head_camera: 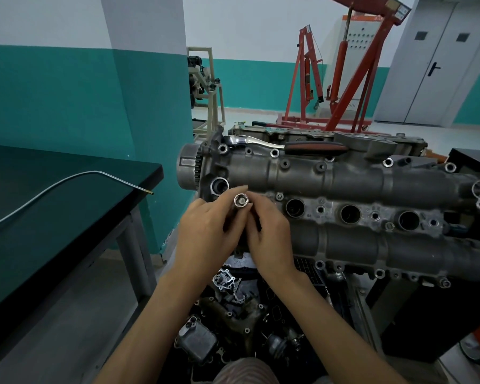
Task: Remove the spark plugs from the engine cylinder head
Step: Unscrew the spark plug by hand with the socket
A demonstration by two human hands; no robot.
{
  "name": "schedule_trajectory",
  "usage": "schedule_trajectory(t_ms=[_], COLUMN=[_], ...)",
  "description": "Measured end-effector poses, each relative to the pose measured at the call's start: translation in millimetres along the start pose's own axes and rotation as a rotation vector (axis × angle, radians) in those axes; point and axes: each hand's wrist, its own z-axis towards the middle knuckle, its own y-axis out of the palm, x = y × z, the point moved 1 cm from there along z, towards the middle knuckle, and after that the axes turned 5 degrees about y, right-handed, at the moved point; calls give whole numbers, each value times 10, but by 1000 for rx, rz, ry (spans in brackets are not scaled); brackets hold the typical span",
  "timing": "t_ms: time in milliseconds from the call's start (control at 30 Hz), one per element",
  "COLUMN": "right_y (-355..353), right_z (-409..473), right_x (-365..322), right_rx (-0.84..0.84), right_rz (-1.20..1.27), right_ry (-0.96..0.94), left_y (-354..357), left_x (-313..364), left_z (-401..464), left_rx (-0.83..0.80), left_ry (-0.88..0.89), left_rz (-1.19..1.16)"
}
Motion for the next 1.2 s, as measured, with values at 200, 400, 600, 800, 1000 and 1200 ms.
schedule_trajectory(t_ms=[200,400,600,800,1000,1200], right_y=[14,11,13,-6,-80,-2], right_z=[-2,1,11,57,258,266], right_x=[11,11,4,7,42,109], right_rx=[21,44,5,-53,-205,-136], right_rz=[0,57,-15,-22,29,92], right_ry=[77,63,-6,11,96,213], left_y=[29,29,-3,-70,-72,5], left_x=[7,9,-53,-144,-197,-208], left_z=[-3,0,13,134,116,110], left_rx=[43,34,-21,-147,-142,-47], left_ry=[-104,-42,42,81,199,170], left_rz=[-45,-13,-15,-26,-77,33])
